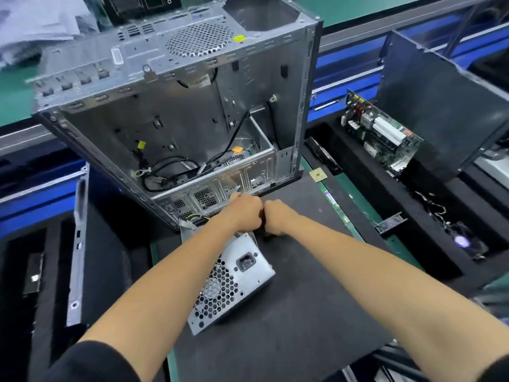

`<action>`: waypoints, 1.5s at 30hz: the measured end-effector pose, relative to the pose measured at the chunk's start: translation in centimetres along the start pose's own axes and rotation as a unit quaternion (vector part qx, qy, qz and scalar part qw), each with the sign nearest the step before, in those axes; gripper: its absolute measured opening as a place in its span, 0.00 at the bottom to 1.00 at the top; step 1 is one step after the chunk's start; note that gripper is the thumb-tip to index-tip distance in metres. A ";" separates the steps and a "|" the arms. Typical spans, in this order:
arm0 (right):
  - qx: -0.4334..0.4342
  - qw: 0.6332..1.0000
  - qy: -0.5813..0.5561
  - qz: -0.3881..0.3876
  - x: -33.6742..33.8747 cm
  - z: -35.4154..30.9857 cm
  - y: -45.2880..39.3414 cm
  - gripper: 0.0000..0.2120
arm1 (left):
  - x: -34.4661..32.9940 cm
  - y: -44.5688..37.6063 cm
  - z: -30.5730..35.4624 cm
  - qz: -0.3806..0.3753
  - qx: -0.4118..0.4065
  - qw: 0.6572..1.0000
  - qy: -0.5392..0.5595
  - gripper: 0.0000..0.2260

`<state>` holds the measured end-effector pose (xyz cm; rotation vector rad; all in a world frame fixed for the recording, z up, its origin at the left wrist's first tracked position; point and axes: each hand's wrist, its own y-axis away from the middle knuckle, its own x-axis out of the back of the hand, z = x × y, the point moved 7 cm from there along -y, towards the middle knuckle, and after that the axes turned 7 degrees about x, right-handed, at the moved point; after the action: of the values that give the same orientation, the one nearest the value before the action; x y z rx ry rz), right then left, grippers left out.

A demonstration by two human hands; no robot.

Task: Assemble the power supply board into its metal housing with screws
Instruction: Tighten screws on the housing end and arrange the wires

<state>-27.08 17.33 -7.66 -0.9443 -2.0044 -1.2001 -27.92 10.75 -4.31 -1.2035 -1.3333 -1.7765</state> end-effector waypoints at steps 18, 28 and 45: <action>0.000 0.993 -0.103 0.055 5.6 -1.2 1.7 0.14 | 3.7 3.1 -2.9 0.123 0.067 0.954 0.266 0.13; 0.039 0.950 -0.307 0.045 9.0 -7.5 6.1 0.06 | 5.6 9.9 -5.2 0.218 0.084 0.841 0.489 0.09; 0.184 0.888 -0.346 0.240 12.3 -15.3 13.4 0.09 | 2.7 17.6 -6.2 0.176 0.069 0.801 0.568 0.07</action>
<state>-20.86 11.17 14.44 -1.6893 -2.1883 -0.1861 -15.68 -0.47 4.67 -0.1145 -0.4438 -1.5887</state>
